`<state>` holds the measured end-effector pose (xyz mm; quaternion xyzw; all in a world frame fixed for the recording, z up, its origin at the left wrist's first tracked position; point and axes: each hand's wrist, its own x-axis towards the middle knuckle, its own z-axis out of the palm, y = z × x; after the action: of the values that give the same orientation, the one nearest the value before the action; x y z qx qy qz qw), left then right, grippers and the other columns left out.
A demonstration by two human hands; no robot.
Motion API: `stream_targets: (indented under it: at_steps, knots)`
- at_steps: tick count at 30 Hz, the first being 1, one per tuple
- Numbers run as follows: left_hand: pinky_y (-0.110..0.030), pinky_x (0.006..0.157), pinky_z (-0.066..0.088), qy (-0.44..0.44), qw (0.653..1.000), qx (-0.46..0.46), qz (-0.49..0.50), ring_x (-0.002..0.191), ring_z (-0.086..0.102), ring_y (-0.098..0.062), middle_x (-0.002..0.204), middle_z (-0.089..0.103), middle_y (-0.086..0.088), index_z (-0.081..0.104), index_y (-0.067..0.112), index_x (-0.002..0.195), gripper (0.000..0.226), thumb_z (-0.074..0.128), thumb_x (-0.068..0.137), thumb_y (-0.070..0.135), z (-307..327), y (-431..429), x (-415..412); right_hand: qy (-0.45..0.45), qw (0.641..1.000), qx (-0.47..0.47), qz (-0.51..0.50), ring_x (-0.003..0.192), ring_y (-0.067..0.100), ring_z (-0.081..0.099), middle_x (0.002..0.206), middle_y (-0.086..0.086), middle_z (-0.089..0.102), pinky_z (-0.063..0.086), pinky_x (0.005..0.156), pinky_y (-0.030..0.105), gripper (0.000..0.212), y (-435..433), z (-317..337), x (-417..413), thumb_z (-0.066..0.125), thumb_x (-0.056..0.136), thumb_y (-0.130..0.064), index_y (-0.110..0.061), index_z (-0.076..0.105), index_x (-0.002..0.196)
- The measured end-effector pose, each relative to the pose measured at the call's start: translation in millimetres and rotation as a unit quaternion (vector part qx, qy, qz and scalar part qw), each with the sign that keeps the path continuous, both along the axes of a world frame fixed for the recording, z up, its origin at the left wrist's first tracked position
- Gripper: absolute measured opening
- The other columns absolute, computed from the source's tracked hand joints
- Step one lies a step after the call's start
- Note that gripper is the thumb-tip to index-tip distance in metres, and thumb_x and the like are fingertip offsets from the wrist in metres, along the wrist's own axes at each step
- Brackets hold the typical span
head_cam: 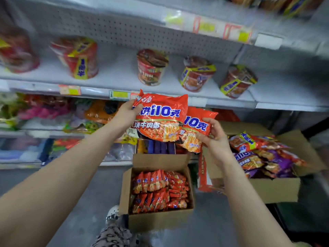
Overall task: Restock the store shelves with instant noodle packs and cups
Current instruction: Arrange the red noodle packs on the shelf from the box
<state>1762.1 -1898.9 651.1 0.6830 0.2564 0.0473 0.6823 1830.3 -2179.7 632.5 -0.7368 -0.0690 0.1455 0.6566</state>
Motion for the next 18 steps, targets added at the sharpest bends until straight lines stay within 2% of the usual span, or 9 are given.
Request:
stream_targets:
  at_steps: [2, 6, 10, 14, 18]
  knots:
    - [-0.044, 0.088, 0.056, -0.024, 1.0, 0.002, 0.016, 0.095, 0.068, -0.024, 0.114, 0.068, -0.01, 0.048, 0.011, 0.135, 0.034, 0.045, 0.104, 0.026, 25, 7, -3, -0.031, 0.999, 0.006, 0.015, 0.099, 0.015, 0.067, 0.116, 0.003, 0.069, 0.06, 0.082, 0.038, 0.051, 7, 24, 4, 0.069, 0.084, 0.008, -0.023, 0.058, 0.122]
    - [-0.045, 0.091, 0.054, -0.076, 0.996, 0.039, 0.04, 0.098, 0.066, -0.026, 0.113, 0.067, -0.011, 0.051, 0.017, 0.124, 0.022, 0.044, 0.105, 0.024, 69, 21, -9, -0.069, 0.997, 0.017, 0.043, 0.098, 0.017, 0.068, 0.119, 0.008, 0.069, 0.059, 0.087, 0.046, 0.051, 21, 67, 15, 0.07, 0.083, 0.007, -0.02, 0.057, 0.124]
    - [-0.034, 0.078, 0.055, -0.111, 0.99, 0.069, 0.058, 0.087, 0.066, -0.018, 0.1, 0.068, -0.002, 0.052, 0.016, 0.123, 0.022, 0.044, 0.104, 0.025, 107, 35, -19, -0.098, 0.992, 0.037, 0.074, 0.1, 0.023, 0.07, 0.12, 0.01, 0.067, 0.061, 0.077, 0.04, 0.049, 37, 102, 22, 0.068, 0.085, 0.007, -0.022, 0.056, 0.123]
    - [-0.037, 0.081, 0.055, -0.129, 0.985, 0.095, 0.07, 0.088, 0.067, -0.02, 0.096, 0.068, -0.001, 0.053, 0.018, 0.113, 0.015, 0.043, 0.105, 0.026, 138, 50, -27, -0.135, 0.985, 0.043, 0.094, 0.105, 0.022, 0.069, 0.116, 0.001, 0.069, 0.06, 0.081, 0.044, 0.05, 52, 134, 29, 0.069, 0.086, 0.006, -0.025, 0.058, 0.123]
    - [-0.032, 0.071, 0.054, -0.161, 0.979, 0.092, 0.086, 0.082, 0.067, -0.017, 0.094, 0.069, -0.001, 0.054, 0.014, 0.118, 0.02, 0.043, 0.105, 0.024, 166, 69, -33, -0.171, 0.978, 0.042, 0.108, 0.108, 0.021, 0.067, 0.118, -0.001, 0.069, 0.06, 0.084, 0.045, 0.05, 66, 166, 37, 0.07, 0.085, 0.003, -0.026, 0.057, 0.124]
